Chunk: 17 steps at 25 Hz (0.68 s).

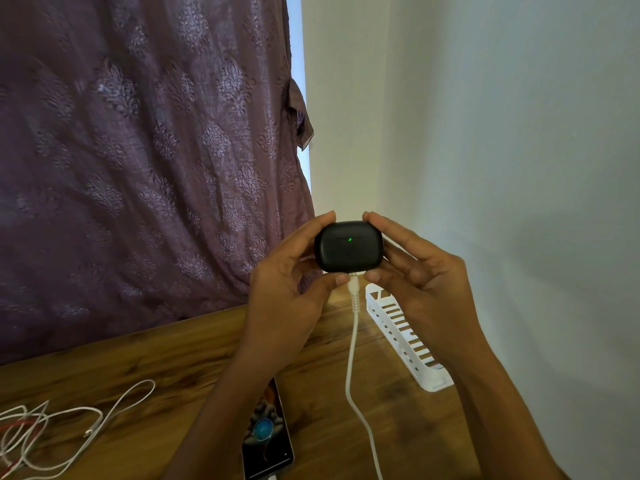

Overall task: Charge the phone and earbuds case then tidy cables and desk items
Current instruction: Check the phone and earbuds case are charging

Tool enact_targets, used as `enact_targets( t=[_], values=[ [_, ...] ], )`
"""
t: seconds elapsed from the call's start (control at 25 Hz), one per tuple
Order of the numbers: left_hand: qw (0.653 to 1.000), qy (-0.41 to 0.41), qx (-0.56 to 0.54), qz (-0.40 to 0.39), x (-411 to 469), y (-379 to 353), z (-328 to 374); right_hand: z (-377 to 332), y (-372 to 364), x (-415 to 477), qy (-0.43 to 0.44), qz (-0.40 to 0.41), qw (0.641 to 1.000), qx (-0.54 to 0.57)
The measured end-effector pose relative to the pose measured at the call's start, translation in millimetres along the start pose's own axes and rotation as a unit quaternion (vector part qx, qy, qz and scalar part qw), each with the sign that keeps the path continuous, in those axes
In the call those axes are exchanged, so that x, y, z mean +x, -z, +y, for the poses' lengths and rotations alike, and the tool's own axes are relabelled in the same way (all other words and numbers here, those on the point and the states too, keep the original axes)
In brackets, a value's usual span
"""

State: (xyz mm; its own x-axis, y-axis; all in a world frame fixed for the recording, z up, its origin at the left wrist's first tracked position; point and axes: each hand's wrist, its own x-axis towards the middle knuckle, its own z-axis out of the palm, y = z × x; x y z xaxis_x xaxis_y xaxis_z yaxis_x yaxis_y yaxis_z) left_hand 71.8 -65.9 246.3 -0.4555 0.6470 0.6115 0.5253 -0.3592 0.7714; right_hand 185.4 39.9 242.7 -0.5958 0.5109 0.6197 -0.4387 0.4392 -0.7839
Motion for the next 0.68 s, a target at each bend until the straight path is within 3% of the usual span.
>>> enact_targets(
  t=[0.68],
  values=[
    [1.0, 0.01, 0.015, 0.002, 4.4, -3.8, -8.2, 7.3, 4.9, 3.4, 0.001, -0.003, 1.0, -0.018]
  ],
)
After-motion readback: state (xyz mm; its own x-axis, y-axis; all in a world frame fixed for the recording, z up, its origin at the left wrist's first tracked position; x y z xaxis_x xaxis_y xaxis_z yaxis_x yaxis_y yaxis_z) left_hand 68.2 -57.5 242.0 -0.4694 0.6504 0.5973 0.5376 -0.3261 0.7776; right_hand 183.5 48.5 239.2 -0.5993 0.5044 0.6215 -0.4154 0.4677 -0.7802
